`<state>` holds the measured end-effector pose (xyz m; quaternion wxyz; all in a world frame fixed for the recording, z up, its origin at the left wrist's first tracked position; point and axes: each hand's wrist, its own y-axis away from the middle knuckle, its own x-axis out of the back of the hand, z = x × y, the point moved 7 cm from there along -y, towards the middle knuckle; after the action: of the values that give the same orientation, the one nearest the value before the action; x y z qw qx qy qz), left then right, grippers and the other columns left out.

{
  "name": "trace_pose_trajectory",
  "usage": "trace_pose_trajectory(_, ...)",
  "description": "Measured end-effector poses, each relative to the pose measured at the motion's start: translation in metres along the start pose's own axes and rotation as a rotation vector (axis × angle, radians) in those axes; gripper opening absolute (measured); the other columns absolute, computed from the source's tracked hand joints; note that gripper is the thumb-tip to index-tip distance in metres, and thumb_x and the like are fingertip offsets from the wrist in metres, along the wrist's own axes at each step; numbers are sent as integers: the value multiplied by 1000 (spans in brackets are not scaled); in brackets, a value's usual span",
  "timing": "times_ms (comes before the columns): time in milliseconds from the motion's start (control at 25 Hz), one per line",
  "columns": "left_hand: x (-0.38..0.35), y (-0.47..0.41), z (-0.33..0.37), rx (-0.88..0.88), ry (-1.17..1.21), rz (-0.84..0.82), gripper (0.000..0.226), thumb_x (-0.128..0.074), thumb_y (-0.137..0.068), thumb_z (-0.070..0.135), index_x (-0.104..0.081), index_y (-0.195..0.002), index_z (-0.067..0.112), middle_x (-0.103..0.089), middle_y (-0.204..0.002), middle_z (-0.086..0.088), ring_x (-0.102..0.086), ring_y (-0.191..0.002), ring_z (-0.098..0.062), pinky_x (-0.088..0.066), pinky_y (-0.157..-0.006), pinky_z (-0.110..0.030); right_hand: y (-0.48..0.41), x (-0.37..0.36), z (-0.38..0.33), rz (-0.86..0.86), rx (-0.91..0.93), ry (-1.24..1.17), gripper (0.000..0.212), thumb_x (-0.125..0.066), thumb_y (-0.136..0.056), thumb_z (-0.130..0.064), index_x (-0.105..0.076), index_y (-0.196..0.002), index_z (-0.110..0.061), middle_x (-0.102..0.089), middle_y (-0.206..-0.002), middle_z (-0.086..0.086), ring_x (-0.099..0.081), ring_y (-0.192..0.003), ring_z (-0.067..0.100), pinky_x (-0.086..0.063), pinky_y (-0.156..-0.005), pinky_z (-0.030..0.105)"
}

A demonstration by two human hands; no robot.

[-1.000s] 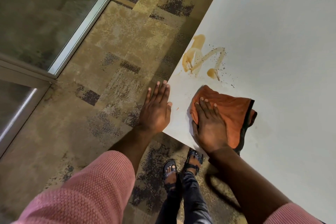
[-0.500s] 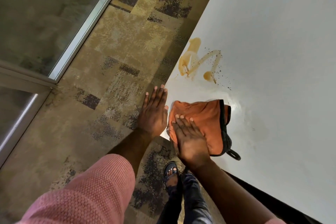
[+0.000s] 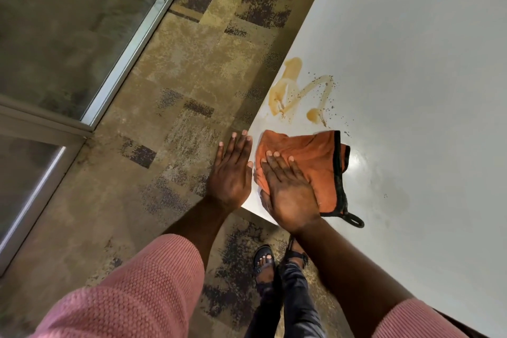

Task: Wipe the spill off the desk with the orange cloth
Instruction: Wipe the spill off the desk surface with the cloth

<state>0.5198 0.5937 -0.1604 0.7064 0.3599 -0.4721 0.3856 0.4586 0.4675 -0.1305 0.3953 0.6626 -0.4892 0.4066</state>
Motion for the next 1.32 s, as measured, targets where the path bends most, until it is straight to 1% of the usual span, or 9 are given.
trace_pose_trajectory(200,-2,-1,-1,0,2,22,62,-19,-107,34,-9,-164,13,-6,-172,-5,1,-160,-23,0,-129,-47,54,-4,22,35,-22,52,69,-48,-100,-46,-39,-156,-6,-36,-163,15,-30,-154,27,-18,-126,49)
trace_pose_trajectory(440,-1,-1,-3,-8,30,33,61,-21,-107,33,-12,-164,12,-9,-172,-5,-3,-160,-25,-2,-129,-49,51,-2,39,63,-13,98,66,-48,-100,-50,-43,-155,-13,-36,-165,7,-35,-152,24,-16,-127,50)
trace_pose_trajectory(640,1,-1,-2,1,28,35,62,-29,-106,28,-16,-163,9,-13,-171,-8,-6,-159,-28,-8,-128,-54,56,14,56,70,-132,90,68,-40,-102,-56,-41,-157,-16,-38,-165,4,-35,-152,26,-10,-127,55)
trace_pose_trajectory(760,2,0,0,-14,44,31,63,-30,-105,28,-16,-163,8,-14,-171,-10,-5,-159,-29,-10,-128,-55,63,25,55,48,-69,-28,80,-37,-100,-68,-32,-161,-16,-29,-169,3,-22,-157,21,-6,-128,53)
trace_pose_trajectory(880,3,0,0,-19,45,45,63,-32,-105,27,-17,-162,7,-15,-171,-11,-7,-159,-31,-11,-127,-56,63,44,64,181,-76,-160,71,-44,-102,-63,-42,-156,-16,-39,-164,4,-28,-155,20,-12,-129,48)
trace_pose_trajectory(1040,3,1,1,-22,28,47,62,-31,-106,27,-17,-162,7,-16,-171,-11,-8,-159,-31,-10,-128,-55,51,27,76,17,-194,9,76,-44,-102,-60,-26,-163,-18,-21,-171,6,-15,-159,25,-4,-129,50)
trace_pose_trajectory(1120,3,-1,0,-20,26,43,62,-29,-106,27,-16,-163,7,-14,-171,-11,-6,-159,-30,-9,-128,-55,44,24,77,42,-226,23,72,-50,-102,-55,-32,-161,-18,-27,-169,8,-21,-157,29,-9,-128,54)
trace_pose_trajectory(1240,1,0,-1,-15,26,41,62,-25,-106,30,-14,-163,9,-13,-172,-9,-6,-160,-28,-8,-128,-55,43,30,76,217,-265,-24,51,-60,-101,-38,-56,-146,-16,-49,-156,11,-44,-145,32,-23,-123,55)
trace_pose_trajectory(1320,1,0,-2,-23,21,48,62,-24,-106,31,-14,-163,10,-13,-172,-8,-5,-160,-27,-8,-128,-55,44,30,74,297,-260,-24,41,-61,-102,-31,-64,-139,-14,-57,-151,10,-51,-140,31,-30,-120,54)
